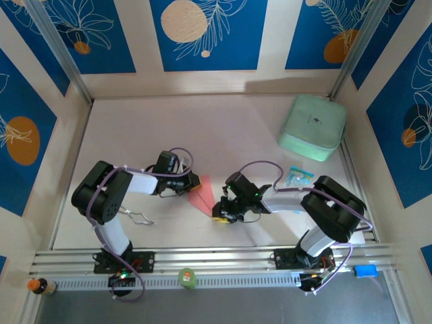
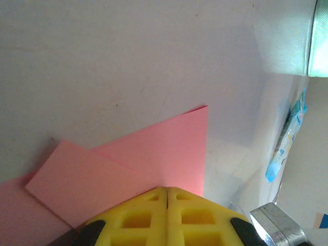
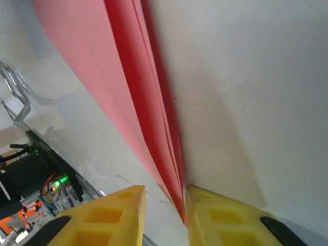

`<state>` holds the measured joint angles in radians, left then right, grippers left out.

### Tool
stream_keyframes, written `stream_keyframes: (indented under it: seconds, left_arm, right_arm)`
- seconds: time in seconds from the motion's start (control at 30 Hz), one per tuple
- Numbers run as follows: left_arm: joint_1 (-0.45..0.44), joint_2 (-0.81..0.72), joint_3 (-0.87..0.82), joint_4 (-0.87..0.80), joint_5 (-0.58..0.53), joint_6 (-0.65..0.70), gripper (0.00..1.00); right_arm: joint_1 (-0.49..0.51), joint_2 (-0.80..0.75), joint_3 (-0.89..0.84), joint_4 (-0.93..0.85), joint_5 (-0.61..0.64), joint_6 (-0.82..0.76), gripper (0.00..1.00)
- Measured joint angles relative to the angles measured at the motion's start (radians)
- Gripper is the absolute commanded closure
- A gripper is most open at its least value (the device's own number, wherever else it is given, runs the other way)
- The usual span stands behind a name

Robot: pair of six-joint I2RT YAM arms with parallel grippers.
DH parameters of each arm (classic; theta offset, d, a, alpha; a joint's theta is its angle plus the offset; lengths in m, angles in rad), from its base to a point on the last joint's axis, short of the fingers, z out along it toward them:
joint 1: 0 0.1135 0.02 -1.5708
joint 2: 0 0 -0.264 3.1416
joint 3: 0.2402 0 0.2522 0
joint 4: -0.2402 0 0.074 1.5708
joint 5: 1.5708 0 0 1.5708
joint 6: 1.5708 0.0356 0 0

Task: Fold a paper plane with a square sheet of paper (pick it up from the middle)
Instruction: Turn over the paper at the center of the table.

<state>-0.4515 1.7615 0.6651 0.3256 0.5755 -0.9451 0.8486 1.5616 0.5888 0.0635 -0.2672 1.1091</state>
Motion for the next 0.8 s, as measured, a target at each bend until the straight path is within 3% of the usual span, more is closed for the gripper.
stream_keyframes:
  seconds: [0.37,0.8]
  left_arm:
    - [0.001,-0.001,0.000,0.000,0.000,-0.008,0.98]
    - [0.002,-0.009,-0.004,-0.006,-0.004,-0.015,0.95]
  right_arm:
    - [-0.016,-0.001,-0.009,0.115,0.002,-0.001,0.72]
    - [-0.037,0.003,-0.013,0.156,-0.021,-0.037,0.95]
